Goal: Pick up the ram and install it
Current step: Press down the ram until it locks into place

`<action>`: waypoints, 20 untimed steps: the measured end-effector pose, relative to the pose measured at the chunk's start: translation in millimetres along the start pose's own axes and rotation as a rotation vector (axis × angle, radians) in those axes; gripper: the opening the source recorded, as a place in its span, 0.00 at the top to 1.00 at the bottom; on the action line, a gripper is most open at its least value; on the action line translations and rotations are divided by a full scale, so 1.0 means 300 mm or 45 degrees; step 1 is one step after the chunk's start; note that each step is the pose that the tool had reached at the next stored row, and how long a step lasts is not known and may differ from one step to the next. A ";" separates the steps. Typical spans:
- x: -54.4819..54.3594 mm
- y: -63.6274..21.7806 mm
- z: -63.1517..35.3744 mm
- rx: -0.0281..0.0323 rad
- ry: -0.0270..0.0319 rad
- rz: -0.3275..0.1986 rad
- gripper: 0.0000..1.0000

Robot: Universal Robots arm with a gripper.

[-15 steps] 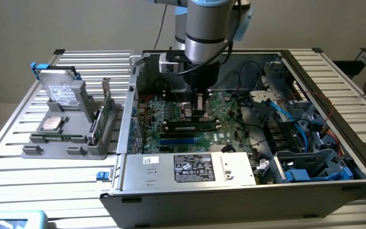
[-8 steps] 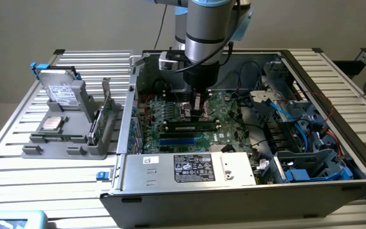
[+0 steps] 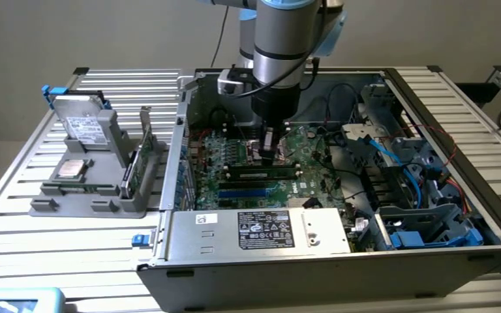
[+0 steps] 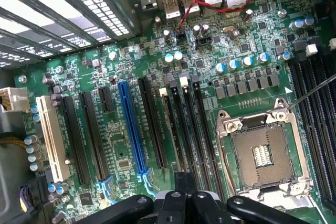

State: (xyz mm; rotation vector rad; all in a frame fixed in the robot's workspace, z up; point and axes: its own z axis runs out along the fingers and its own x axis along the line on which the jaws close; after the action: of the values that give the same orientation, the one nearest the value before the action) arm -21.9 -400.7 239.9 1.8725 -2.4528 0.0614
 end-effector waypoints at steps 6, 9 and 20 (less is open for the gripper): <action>0.000 0.000 0.000 -0.0066 -0.0003 0.111 0.89; 0.000 0.000 0.000 -0.0107 -0.0003 0.170 0.89; 0.000 0.000 0.000 -0.0239 -0.0008 0.365 0.89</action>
State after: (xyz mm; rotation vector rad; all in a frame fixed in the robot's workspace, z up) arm -22.0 -400.7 240.0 1.5004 -2.6915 0.0493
